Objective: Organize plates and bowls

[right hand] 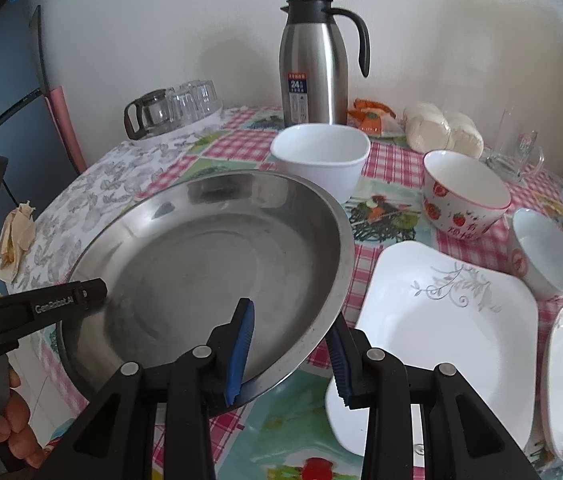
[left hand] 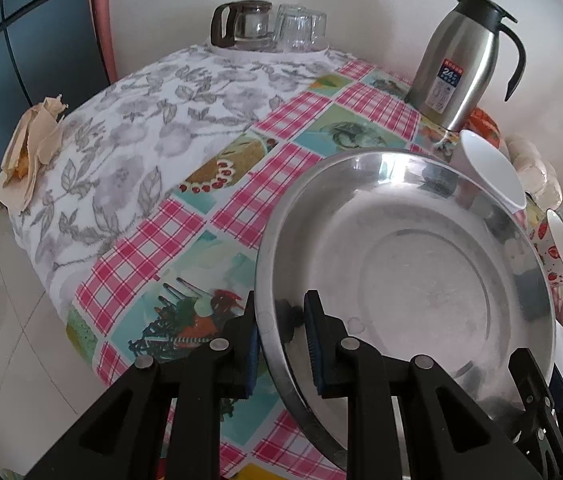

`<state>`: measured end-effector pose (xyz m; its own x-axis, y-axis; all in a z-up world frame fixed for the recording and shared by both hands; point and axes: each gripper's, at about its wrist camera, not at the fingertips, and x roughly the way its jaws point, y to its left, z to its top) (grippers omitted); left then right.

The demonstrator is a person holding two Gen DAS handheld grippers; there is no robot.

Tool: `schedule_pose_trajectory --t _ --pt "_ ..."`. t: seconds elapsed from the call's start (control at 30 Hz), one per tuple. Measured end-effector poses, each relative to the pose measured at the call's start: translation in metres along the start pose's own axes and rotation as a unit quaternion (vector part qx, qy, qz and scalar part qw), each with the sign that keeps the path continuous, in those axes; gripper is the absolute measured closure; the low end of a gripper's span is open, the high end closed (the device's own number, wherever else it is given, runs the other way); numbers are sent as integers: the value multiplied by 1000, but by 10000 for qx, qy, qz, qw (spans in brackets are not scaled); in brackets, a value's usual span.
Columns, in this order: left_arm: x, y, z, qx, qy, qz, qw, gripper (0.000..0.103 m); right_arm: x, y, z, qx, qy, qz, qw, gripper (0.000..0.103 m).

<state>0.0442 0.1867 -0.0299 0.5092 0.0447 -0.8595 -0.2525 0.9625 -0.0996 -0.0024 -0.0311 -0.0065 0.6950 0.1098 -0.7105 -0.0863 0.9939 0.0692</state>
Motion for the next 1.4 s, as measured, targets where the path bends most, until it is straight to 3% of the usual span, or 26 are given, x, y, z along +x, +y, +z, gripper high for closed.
schedule_pose_trajectory --t 0.37,0.9,1.4 --pt "-20 -30 -9 251 -184 -109 9995 81 -25 -24 -2 69 -169 -129 9998 65" --pt "-61 -100 -36 877 -583 -527 9930 81 -83 -89 -9 414 -692 -463 9957 65" --pt "-73 -149 -65 1389 -543 -754 9859 81 -113 -141 -28 720 -769 -764 9915 65"
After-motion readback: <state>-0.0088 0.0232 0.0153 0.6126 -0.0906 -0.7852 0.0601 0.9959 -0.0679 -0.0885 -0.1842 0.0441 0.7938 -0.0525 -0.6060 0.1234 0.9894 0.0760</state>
